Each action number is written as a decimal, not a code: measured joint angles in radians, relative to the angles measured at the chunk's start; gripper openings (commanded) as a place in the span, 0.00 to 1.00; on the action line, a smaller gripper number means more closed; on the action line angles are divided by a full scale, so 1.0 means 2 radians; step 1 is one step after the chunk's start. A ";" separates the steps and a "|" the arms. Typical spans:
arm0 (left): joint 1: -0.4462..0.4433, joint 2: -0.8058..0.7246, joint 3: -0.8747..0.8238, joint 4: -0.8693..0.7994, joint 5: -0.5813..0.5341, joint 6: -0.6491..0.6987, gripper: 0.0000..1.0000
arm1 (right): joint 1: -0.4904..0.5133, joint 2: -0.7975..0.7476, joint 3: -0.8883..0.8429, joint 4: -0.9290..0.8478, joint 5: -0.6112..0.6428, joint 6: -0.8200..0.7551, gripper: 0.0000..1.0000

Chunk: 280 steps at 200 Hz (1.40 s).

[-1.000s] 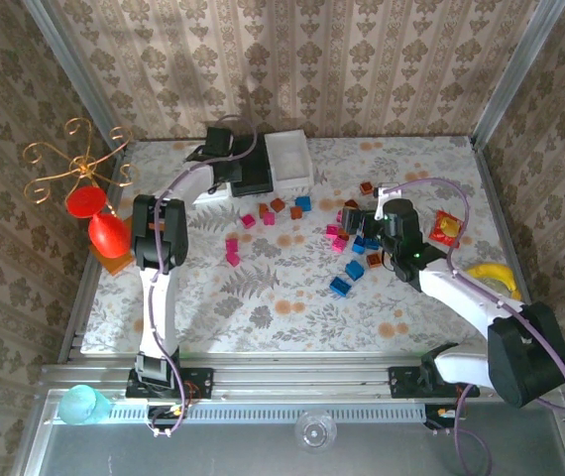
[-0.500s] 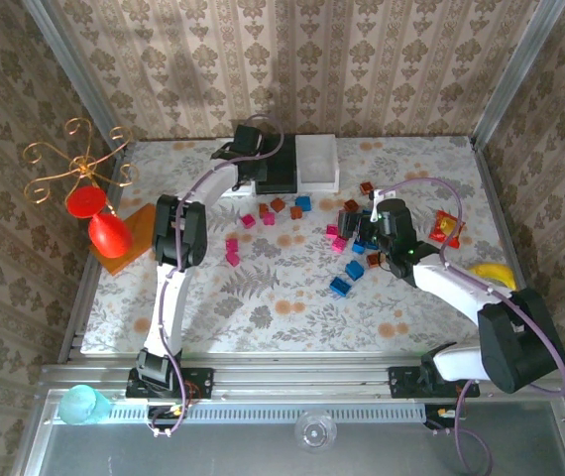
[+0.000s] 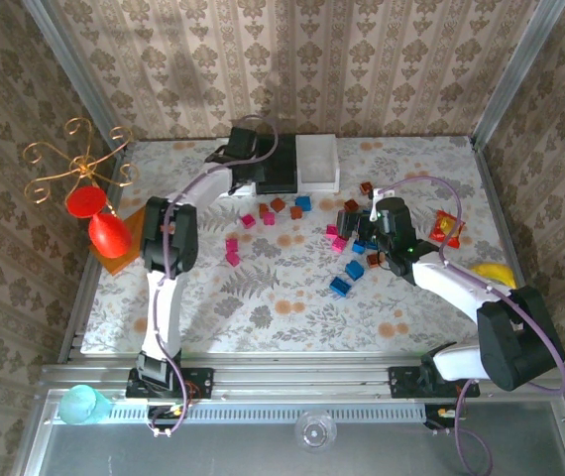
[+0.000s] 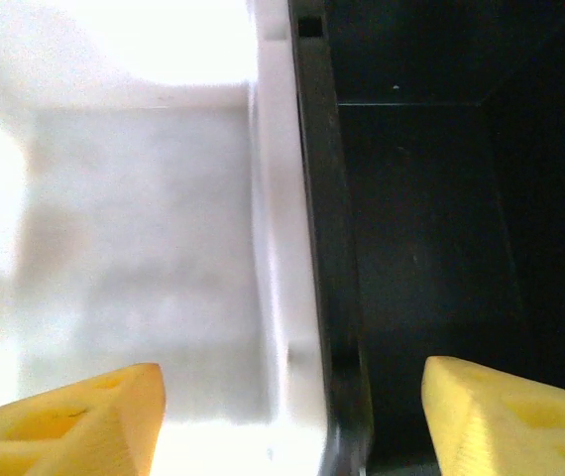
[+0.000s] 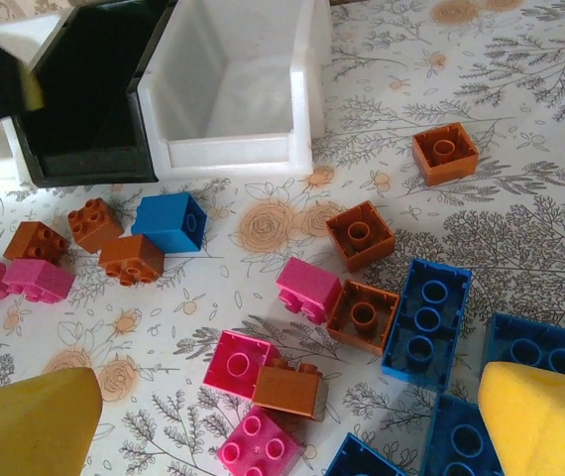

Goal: Sort the legos into containers by color
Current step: Move the container to the top-center of the table, then pick up the lego from the center of the table.

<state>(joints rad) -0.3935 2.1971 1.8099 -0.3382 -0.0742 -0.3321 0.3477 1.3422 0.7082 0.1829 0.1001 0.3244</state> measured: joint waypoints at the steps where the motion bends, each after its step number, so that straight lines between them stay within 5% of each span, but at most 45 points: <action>1: 0.000 -0.006 -0.008 0.004 -0.001 0.000 0.74 | 0.000 0.000 0.000 0.000 0.000 0.000 0.99; 61: 0.000 -0.307 -0.352 0.106 0.005 0.002 0.76 | 0.004 0.000 0.000 -0.010 -0.028 0.007 0.99; 103: -0.003 -0.367 -0.499 0.081 0.037 0.012 0.80 | 0.044 0.014 0.003 -0.015 -0.091 -0.006 0.99; 166: -0.009 -0.320 -0.493 0.072 0.076 0.054 0.77 | 0.073 0.076 0.023 -0.019 -0.119 -0.013 0.99; 280: -0.072 -0.288 -0.487 0.039 0.051 0.076 0.44 | 0.073 0.069 0.023 -0.019 -0.118 -0.013 0.99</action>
<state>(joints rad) -0.5373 1.6218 0.8352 -0.2592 0.0288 -0.1810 0.4946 1.4803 0.7536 0.1455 -0.1360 0.2989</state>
